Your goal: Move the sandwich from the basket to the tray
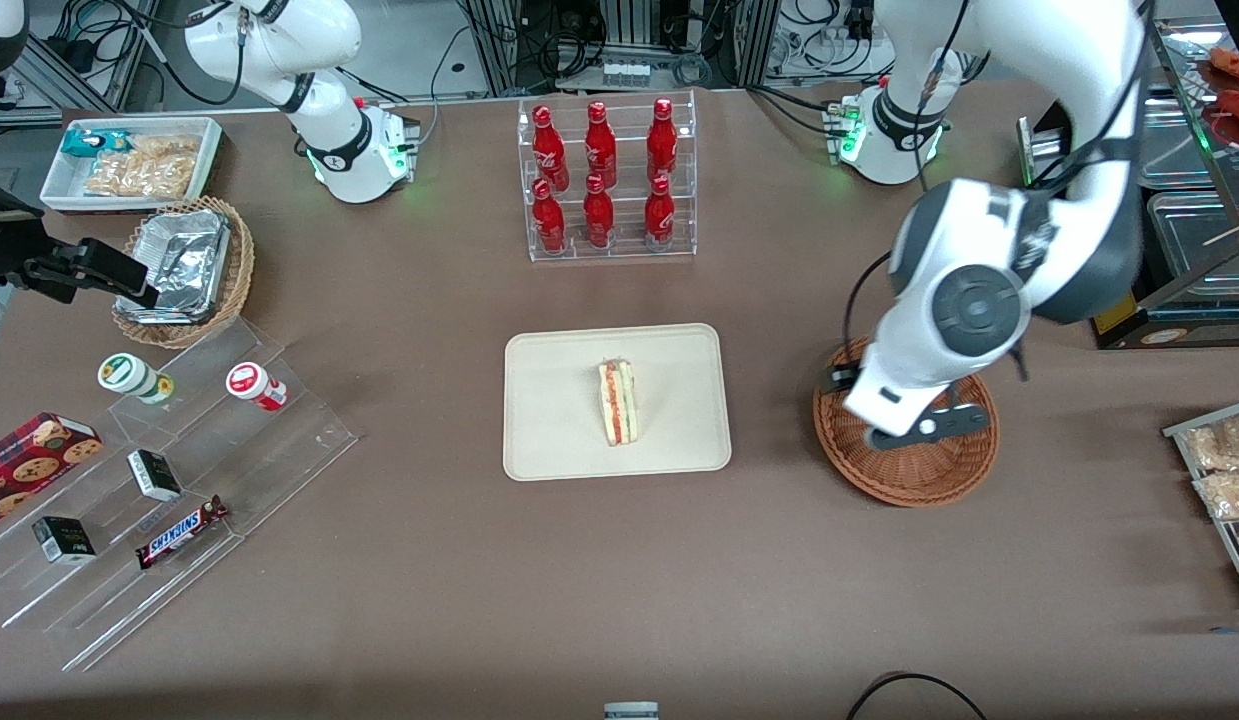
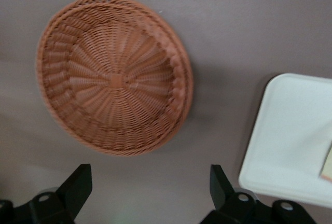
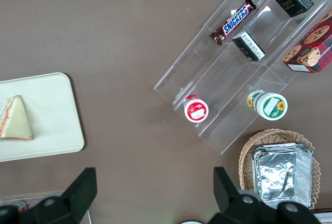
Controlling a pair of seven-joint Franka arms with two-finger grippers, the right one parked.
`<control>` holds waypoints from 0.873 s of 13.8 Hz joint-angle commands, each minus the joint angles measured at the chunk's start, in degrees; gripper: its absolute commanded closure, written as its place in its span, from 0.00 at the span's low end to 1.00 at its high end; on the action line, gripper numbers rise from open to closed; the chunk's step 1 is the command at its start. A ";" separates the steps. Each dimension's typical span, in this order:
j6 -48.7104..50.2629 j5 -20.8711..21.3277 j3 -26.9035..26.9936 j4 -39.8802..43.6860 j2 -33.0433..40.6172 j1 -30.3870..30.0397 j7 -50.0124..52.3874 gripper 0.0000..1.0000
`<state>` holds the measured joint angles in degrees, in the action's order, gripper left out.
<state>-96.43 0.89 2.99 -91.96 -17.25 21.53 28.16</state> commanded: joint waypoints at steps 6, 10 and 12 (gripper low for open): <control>8.35 0.52 -10.62 -3.49 11.96 -17.11 -15.04 0.00; 12.92 0.43 -13.71 -2.27 15.40 -24.60 -26.02 0.00; 12.68 0.43 -13.45 -1.56 16.10 -26.10 -27.01 0.00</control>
<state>-84.35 1.06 -9.50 -93.53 -2.49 -2.71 3.01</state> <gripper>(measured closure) 0.000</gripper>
